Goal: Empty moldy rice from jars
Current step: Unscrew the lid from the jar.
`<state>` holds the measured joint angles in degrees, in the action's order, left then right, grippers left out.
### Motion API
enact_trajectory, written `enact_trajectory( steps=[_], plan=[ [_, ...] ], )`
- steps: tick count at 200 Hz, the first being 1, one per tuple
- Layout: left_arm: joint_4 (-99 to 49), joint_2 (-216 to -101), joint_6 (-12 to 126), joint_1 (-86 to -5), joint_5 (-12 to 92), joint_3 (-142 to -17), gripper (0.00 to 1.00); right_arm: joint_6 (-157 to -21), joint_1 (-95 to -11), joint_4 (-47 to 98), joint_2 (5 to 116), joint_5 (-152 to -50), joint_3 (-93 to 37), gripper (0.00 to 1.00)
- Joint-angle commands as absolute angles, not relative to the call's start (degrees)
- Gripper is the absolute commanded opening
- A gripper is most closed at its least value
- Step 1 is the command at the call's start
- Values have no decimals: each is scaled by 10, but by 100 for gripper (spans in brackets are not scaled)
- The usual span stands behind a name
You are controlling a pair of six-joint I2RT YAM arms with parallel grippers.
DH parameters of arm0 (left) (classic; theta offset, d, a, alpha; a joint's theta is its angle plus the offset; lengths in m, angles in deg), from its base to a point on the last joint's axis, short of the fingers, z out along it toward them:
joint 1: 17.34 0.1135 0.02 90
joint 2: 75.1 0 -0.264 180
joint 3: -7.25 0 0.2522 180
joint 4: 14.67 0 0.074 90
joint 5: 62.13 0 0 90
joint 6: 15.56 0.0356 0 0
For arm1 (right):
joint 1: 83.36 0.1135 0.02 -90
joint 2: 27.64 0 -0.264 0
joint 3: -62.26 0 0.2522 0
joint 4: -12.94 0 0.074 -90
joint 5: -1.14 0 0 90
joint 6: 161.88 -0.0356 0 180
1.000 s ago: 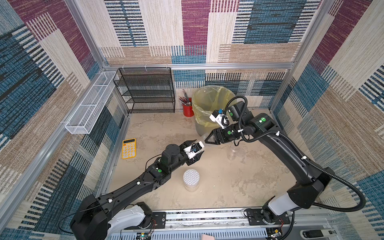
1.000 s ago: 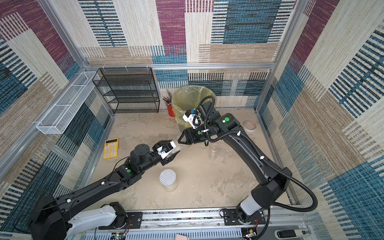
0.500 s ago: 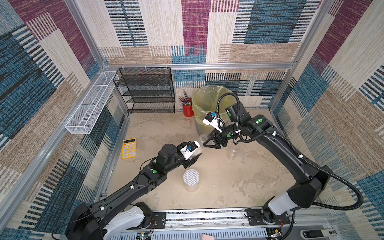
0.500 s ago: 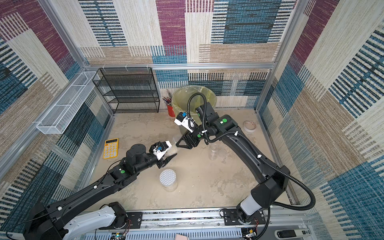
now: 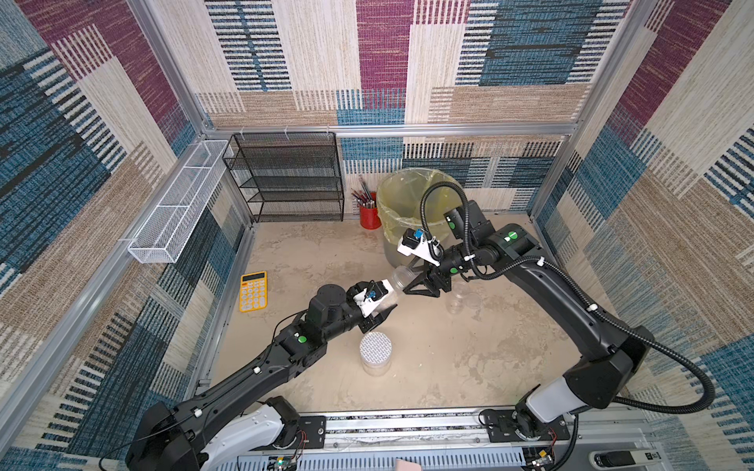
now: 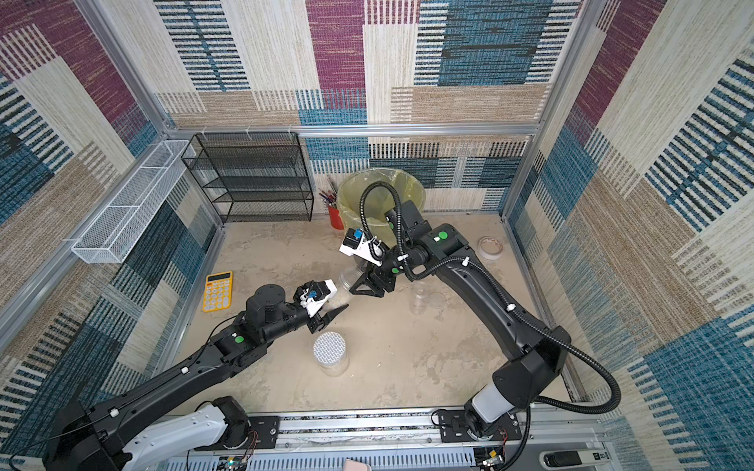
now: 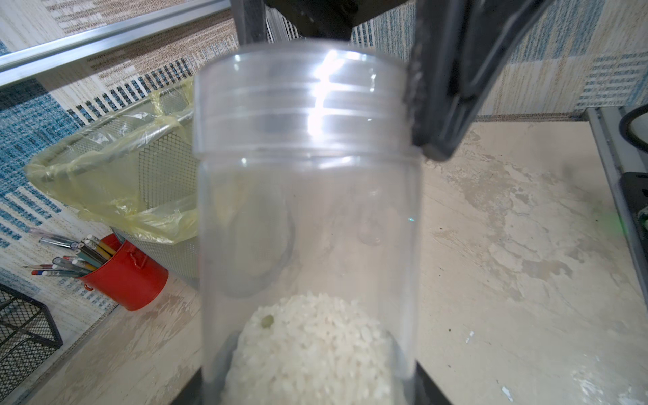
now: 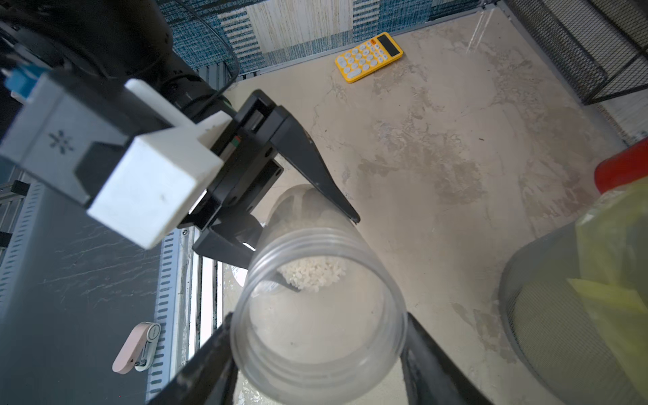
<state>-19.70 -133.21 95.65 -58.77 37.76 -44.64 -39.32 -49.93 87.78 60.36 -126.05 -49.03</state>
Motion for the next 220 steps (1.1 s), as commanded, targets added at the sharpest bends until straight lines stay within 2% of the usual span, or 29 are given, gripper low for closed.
enact_trajectory(
  steps=[1, 49, 100, 124, 138, 184, 220],
  plan=[
    [-175, -1332, 962, -589, 402, -447, 16, -386, -502, 795, 580, -1227, -473, 73],
    [-170, -1334, 963, -589, 394, -449, 16, -402, -502, 771, 545, -1229, -435, 82],
    [-148, -1325, 962, -589, 370, -437, 16, -457, -502, 727, 487, -1225, -384, 83],
    [-120, -1323, 967, -589, 346, -427, 16, -581, -502, 677, 456, -1199, -365, 84],
    [-107, -1325, 972, -589, 333, -425, 16, -666, -502, 675, 452, -1218, -383, 84],
    [-73, -1346, 1000, -590, 292, -427, 16, -922, -502, 803, 524, -1219, -501, 77],
    [-56, -1365, 1015, -591, 281, -426, 16, -1032, -502, 786, 529, -1201, -465, 77]
  ],
)
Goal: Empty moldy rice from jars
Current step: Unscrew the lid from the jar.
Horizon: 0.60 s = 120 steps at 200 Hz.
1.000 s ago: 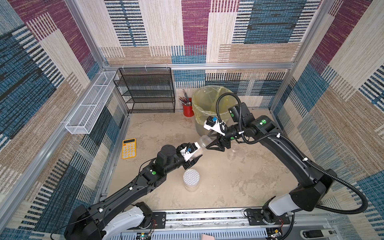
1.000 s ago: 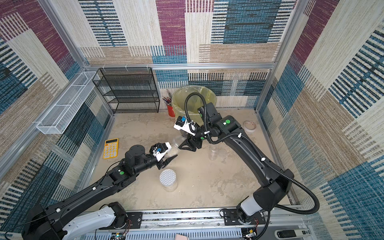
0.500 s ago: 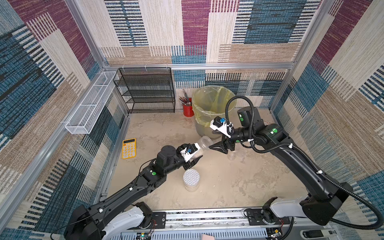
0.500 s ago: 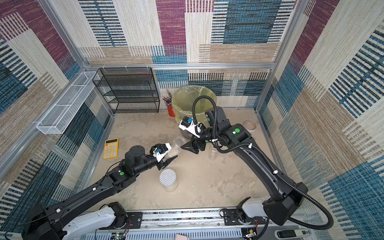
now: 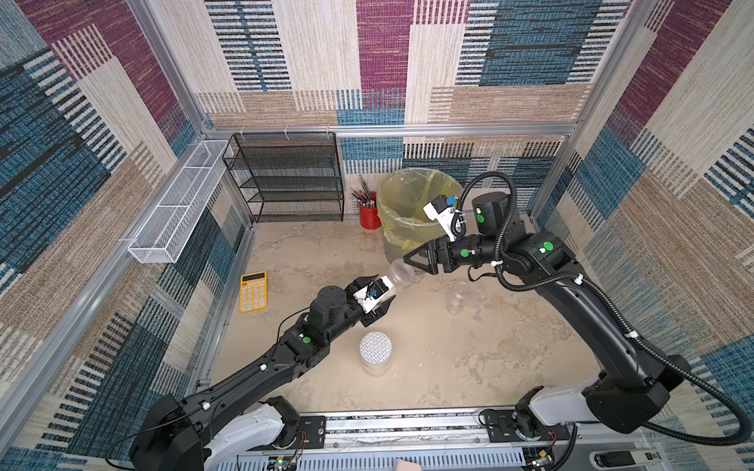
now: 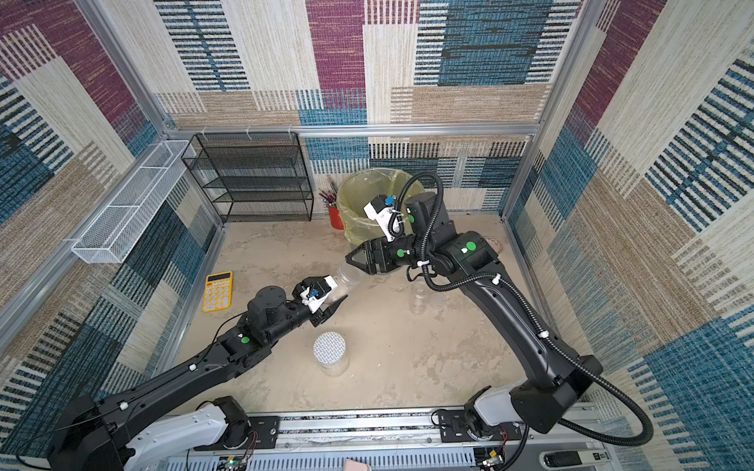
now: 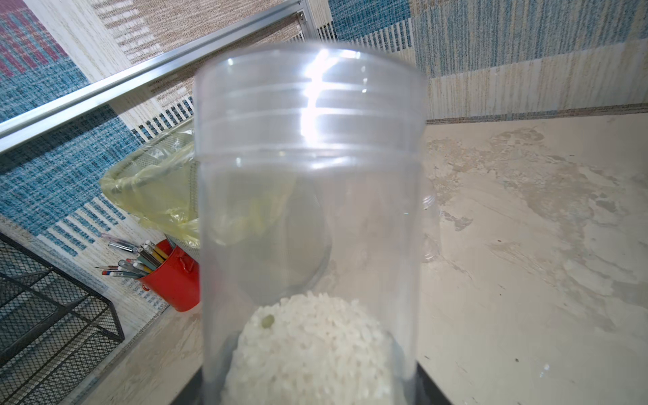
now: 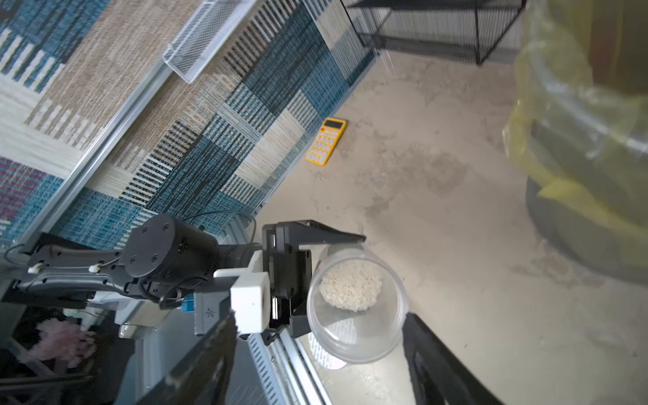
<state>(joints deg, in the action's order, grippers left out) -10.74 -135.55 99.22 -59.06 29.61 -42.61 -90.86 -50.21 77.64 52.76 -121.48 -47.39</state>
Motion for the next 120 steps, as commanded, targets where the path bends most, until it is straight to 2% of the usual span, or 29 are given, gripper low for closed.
enact_trajectory(
  steps=[1, 120],
  plan=[
    [-55, -1365, 1016, -591, 281, -426, 16, -1034, -502, 786, 530, -1200, -465, 78],
    [-46, -1396, 1027, -591, 280, -433, 16, -1025, -501, 866, 631, -1160, -535, 81]
  ],
)
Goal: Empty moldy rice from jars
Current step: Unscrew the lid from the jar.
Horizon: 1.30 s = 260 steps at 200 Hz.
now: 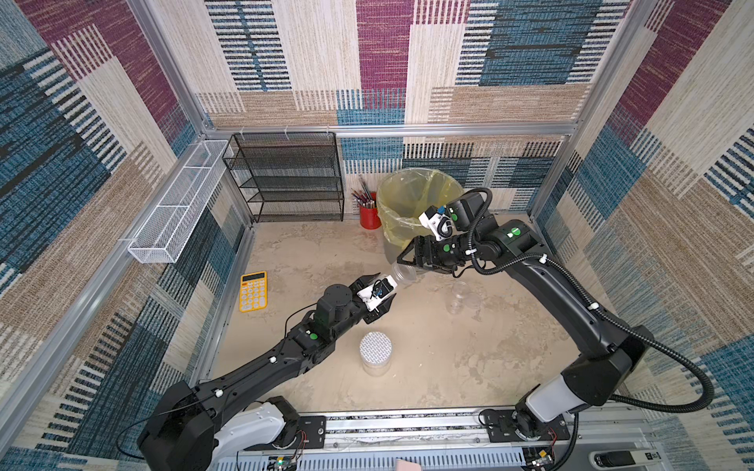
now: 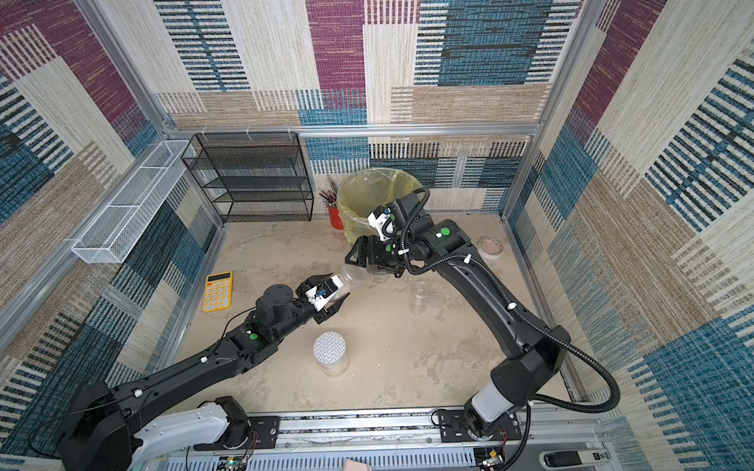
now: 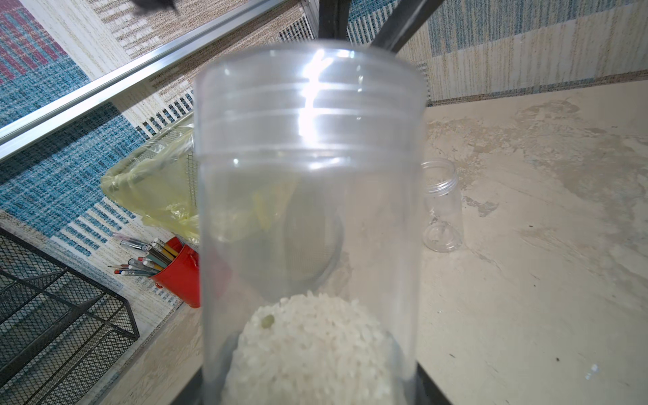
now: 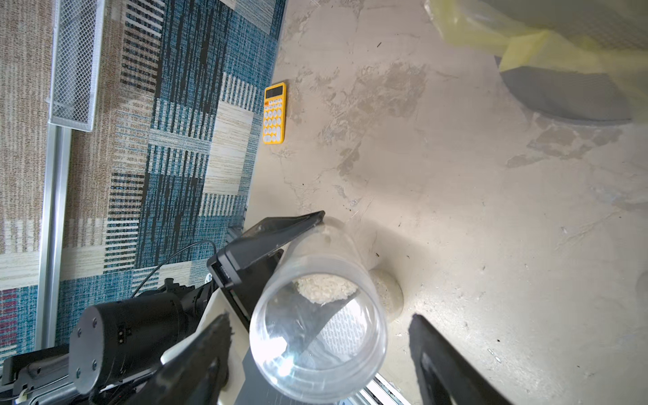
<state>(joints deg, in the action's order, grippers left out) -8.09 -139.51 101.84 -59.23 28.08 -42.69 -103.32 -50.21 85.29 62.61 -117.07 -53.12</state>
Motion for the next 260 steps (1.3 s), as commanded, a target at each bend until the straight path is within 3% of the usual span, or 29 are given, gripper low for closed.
enact_trajectory(
  steps=[1, 149, 217, 234, 260],
  plan=[
    [-46, -1396, 1027, -592, 280, -433, 16, -1024, -501, 866, 631, -1161, -535, 81],
    [-53, -1400, 1029, -591, 276, -433, 16, -998, -483, 895, 662, -1165, -566, 72],
    [-55, -1394, 1016, -592, 287, -433, 15, -948, -480, 893, 660, -1164, -553, 58],
    [-57, -1382, 1003, -590, 309, -428, 14, -921, -480, 857, 642, -1163, -532, 52],
    [-75, -1369, 984, -587, 358, -427, 11, -853, -480, 748, 592, -1206, -461, 50]
  ],
)
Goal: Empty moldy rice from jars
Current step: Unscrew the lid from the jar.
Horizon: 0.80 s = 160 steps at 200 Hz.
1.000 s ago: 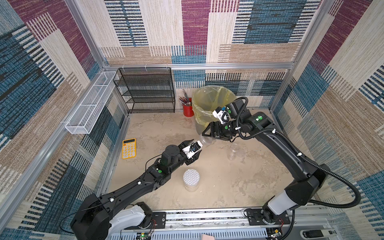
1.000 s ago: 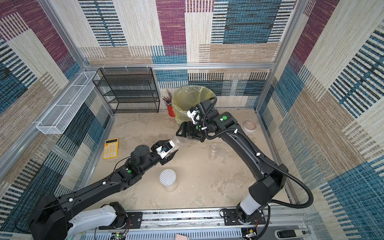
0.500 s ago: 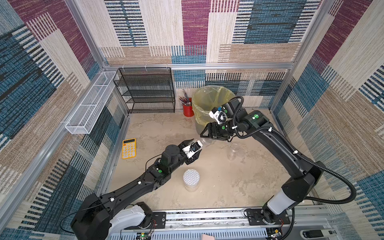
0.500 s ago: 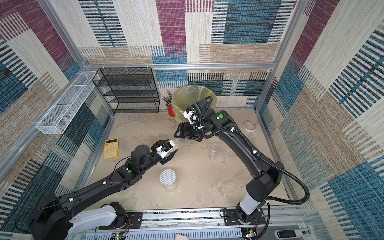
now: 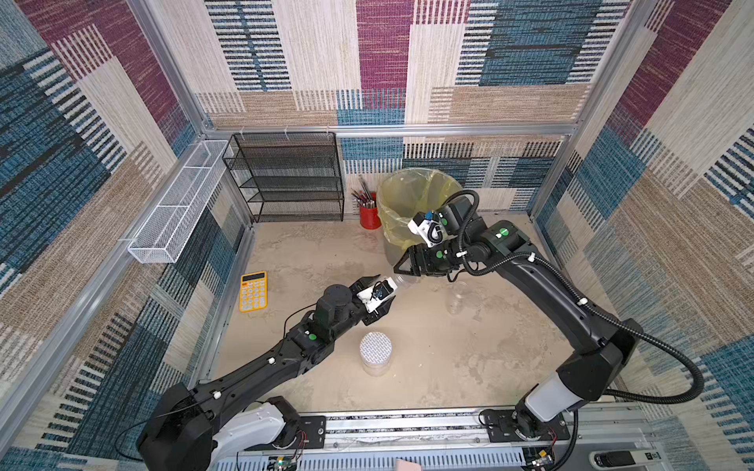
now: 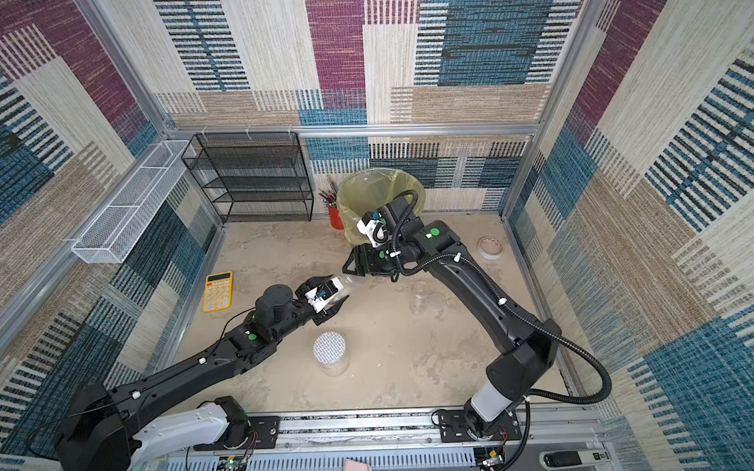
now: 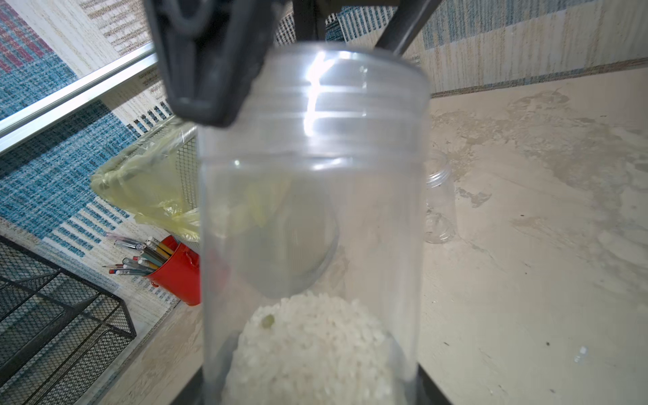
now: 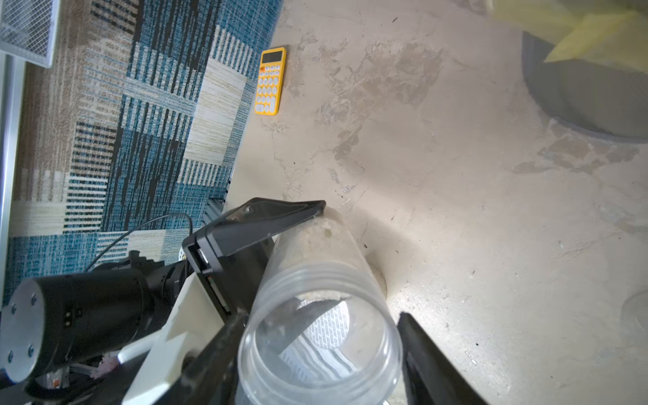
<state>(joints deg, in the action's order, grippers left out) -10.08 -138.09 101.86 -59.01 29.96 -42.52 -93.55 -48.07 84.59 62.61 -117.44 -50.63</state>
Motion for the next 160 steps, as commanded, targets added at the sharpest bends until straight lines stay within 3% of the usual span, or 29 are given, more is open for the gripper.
enact_trajectory(
  steps=[1, 33, 88, 160],
  plan=[
    [-76, -1369, 983, -586, 360, -427, 11, -849, -480, 741, 590, -1207, -457, 49],
    [-110, -1370, 977, -583, 389, -439, 10, -719, -483, 654, 561, -1224, -398, 47],
    [-124, -1345, 977, -579, 391, -435, 5, -529, -498, 794, 628, -1267, -504, 37],
    [-131, -1342, 966, -575, 397, -437, 3, -343, -500, 835, 616, -1227, -477, 50]
  ],
)
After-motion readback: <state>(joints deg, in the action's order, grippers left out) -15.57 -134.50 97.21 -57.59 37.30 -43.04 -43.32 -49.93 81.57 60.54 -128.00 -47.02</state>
